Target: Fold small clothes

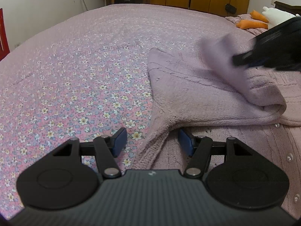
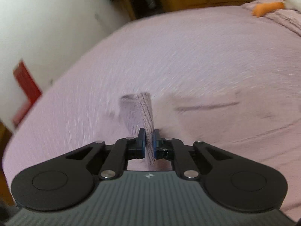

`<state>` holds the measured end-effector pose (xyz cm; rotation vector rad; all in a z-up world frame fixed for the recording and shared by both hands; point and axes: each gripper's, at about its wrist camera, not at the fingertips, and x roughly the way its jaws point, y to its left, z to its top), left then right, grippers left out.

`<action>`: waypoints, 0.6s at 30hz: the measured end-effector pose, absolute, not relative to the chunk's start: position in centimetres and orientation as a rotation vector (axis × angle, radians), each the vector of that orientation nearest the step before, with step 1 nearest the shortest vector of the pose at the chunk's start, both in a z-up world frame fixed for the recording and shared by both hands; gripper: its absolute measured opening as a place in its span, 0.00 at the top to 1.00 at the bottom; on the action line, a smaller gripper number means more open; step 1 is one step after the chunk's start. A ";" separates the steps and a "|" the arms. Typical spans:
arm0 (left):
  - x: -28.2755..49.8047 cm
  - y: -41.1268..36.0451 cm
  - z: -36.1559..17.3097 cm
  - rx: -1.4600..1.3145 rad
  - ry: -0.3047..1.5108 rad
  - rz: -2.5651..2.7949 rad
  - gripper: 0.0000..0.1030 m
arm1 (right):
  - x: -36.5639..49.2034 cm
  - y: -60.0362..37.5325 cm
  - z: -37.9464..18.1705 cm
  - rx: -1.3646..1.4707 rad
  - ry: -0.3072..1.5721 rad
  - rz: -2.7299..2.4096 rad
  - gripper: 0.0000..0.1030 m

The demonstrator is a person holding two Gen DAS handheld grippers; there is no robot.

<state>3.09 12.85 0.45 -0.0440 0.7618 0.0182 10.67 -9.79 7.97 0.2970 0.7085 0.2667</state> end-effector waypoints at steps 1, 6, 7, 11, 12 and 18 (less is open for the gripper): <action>3.1 12.8 0.5 -0.045 0.764 0.018 0.40 | 10.0 -11.4 8.7 0.315 0.683 0.245 0.93; 3.3 13.1 0.6 -0.051 0.767 0.021 0.39 | 7.0 -19.0 9.6 0.412 0.639 0.135 0.93; 3.5 13.1 0.6 -0.052 0.768 0.023 0.39 | 6.4 -20.3 9.3 0.438 0.647 0.120 0.93; 3.6 13.1 0.6 -0.052 0.771 0.031 0.39 | 4.4 -25.0 6.2 0.481 0.708 -0.018 0.92; 3.7 13.0 0.6 -0.046 0.772 0.031 0.39 | 3.9 -26.0 5.2 0.489 0.726 -0.051 0.92; 3.9 12.7 0.7 -0.034 0.780 0.035 0.39 | 1.7 -27.8 1.4 0.561 0.771 -0.075 0.79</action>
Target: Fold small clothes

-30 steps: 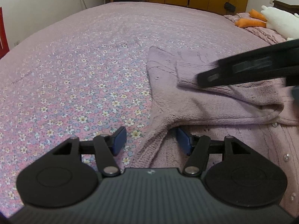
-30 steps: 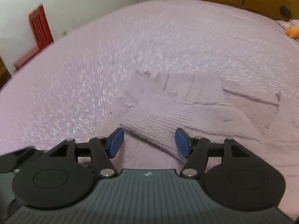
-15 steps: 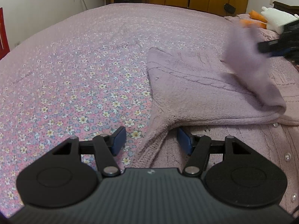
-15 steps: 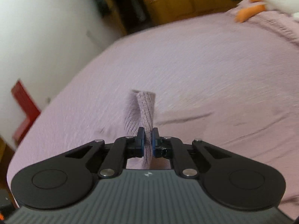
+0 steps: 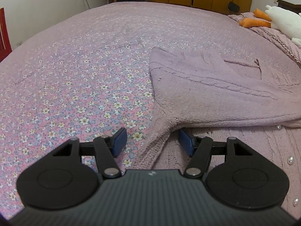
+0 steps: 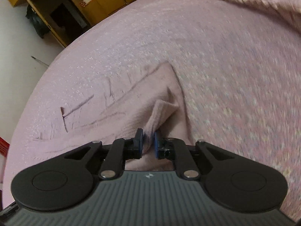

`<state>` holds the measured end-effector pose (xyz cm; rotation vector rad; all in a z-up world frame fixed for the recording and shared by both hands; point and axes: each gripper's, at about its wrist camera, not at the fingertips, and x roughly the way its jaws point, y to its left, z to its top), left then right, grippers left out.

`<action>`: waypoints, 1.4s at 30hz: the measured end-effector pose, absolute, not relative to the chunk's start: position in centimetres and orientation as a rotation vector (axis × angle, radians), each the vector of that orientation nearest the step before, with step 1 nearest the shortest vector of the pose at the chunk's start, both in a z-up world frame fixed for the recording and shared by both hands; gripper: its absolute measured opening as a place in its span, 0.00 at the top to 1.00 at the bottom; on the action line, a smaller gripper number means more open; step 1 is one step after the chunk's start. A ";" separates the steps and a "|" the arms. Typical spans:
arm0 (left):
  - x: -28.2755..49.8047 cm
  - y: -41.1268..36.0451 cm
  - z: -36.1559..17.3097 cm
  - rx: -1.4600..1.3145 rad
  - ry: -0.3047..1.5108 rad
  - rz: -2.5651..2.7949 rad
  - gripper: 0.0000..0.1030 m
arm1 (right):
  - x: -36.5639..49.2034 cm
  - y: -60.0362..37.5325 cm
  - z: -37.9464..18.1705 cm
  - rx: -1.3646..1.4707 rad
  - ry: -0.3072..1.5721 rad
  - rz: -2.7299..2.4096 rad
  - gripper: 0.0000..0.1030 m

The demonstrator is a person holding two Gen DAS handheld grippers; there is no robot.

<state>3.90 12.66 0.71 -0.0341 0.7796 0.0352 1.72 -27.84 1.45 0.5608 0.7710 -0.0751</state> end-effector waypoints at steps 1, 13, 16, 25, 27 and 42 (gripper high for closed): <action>3.9 12.7 0.7 -0.030 0.781 0.034 0.39 | 1.1 -27.9 1.6 0.553 0.760 -0.072 0.73; 3.1 13.4 2.9 -0.063 0.786 0.051 0.39 | -0.3 -25.6 5.4 0.325 0.581 -0.028 0.46; 2.8 12.9 4.2 -0.069 0.742 0.045 0.39 | 0.5 -26.5 4.4 0.398 0.602 -0.164 0.46; 7.6 11.2 3.0 -0.088 0.763 -0.003 0.39 | 0.3 -27.1 3.2 0.446 0.587 -0.157 0.90; 8.7 12.1 1.9 -0.216 0.818 -0.003 0.39 | -0.3 -27.0 3.9 0.442 0.572 -0.145 0.91; 5.4 11.1 2.9 0.020 0.872 0.014 0.39 | 0.2 -27.9 2.6 0.444 0.590 -0.149 0.53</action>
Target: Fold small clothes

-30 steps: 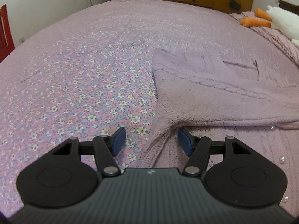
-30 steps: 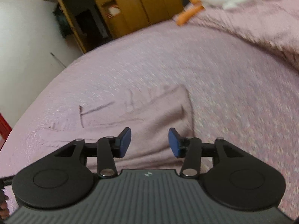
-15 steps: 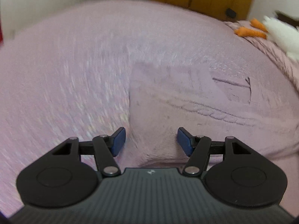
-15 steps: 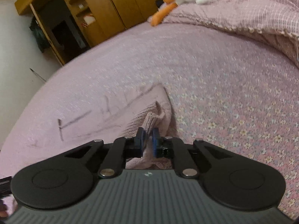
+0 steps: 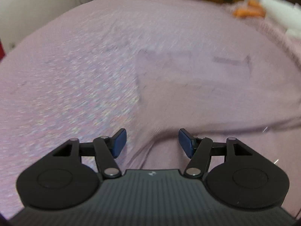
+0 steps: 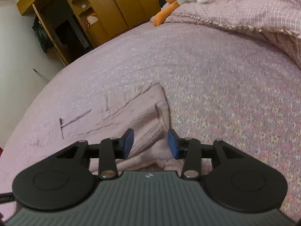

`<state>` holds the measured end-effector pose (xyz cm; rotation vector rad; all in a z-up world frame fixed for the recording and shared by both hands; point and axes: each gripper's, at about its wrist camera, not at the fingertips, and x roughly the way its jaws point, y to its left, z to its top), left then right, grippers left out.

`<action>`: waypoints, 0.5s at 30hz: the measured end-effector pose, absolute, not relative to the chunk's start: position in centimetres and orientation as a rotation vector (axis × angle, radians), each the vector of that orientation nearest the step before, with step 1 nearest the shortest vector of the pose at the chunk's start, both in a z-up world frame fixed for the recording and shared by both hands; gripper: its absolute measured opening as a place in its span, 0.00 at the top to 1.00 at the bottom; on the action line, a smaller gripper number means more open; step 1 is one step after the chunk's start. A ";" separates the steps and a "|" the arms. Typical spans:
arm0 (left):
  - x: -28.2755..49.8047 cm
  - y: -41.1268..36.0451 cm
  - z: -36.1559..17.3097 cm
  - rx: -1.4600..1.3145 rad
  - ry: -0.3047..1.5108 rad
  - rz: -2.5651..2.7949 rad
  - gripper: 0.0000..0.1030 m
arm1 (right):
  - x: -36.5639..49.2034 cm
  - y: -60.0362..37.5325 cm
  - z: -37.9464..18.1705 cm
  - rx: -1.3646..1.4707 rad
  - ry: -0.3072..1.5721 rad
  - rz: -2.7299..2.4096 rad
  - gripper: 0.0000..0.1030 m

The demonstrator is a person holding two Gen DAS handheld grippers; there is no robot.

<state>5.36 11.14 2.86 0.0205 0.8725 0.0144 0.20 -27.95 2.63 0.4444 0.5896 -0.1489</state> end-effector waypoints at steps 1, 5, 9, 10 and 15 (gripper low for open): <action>5.1 11.0 2.7 0.045 0.876 0.028 0.39 | 0.6 -27.9 2.5 0.442 0.594 -0.148 0.53; 4.7 10.6 1.9 0.095 0.839 0.041 0.40 | 1.8 -27.5 2.1 0.411 0.607 -0.167 0.88; 4.7 11.1 1.9 0.003 0.773 0.018 0.86 | 0.8 -27.4 2.9 0.441 0.561 -0.151 0.90; 4.7 11.5 1.9 -0.039 0.765 0.037 0.87 | 0.6 -27.4 3.0 0.432 0.561 -0.146 0.90; 4.7 12.7 1.5 -0.117 0.765 0.089 0.87 | 0.5 -27.8 1.1 0.436 0.622 -0.131 0.89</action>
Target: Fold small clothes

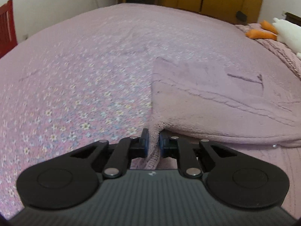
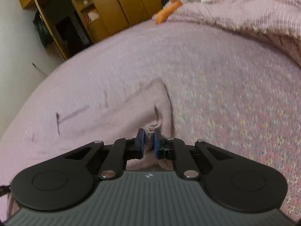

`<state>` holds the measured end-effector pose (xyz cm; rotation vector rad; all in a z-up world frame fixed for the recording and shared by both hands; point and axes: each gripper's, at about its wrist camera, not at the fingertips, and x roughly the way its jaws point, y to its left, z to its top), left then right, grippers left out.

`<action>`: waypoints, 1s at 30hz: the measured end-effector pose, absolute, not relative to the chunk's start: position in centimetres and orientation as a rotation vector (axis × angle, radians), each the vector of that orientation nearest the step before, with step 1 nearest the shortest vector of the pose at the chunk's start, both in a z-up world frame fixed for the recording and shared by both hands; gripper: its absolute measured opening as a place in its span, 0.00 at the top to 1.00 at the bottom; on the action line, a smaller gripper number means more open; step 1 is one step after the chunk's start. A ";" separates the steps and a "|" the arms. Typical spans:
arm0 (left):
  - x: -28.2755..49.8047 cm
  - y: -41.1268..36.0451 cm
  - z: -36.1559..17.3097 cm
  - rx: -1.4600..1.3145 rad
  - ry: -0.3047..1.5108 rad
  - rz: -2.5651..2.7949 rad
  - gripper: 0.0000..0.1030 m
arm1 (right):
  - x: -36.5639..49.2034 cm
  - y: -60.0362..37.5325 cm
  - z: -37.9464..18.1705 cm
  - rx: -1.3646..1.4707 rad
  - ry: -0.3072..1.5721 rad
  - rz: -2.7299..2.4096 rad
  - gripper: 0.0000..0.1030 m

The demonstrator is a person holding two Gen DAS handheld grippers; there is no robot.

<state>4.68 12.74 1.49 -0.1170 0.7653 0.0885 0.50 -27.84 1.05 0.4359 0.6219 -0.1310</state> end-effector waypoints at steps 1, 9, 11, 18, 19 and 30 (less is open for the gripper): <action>4.7 12.9 1.3 -0.128 0.769 0.094 0.87 | 0.3 -28.1 0.8 0.457 0.613 -0.124 0.89; 4.4 12.8 2.0 -0.132 0.780 0.104 0.84 | -1.9 -27.8 2.1 0.461 0.582 -0.086 0.74; 4.5 13.1 1.9 -0.131 0.787 0.112 0.84 | -2.7 -27.7 2.4 0.478 0.569 -0.071 0.60; 4.4 13.2 2.1 -0.123 0.811 0.107 0.82 | -6.6 -26.6 3.0 0.445 0.594 0.006 0.45; 4.1 13.2 2.4 -0.110 0.815 0.106 0.82 | -7.2 -26.3 3.1 0.424 0.604 0.019 0.43; -0.2 15.4 5.2 -0.017 0.867 0.041 0.70 | -14.1 -23.2 3.6 0.155 0.730 0.135 0.29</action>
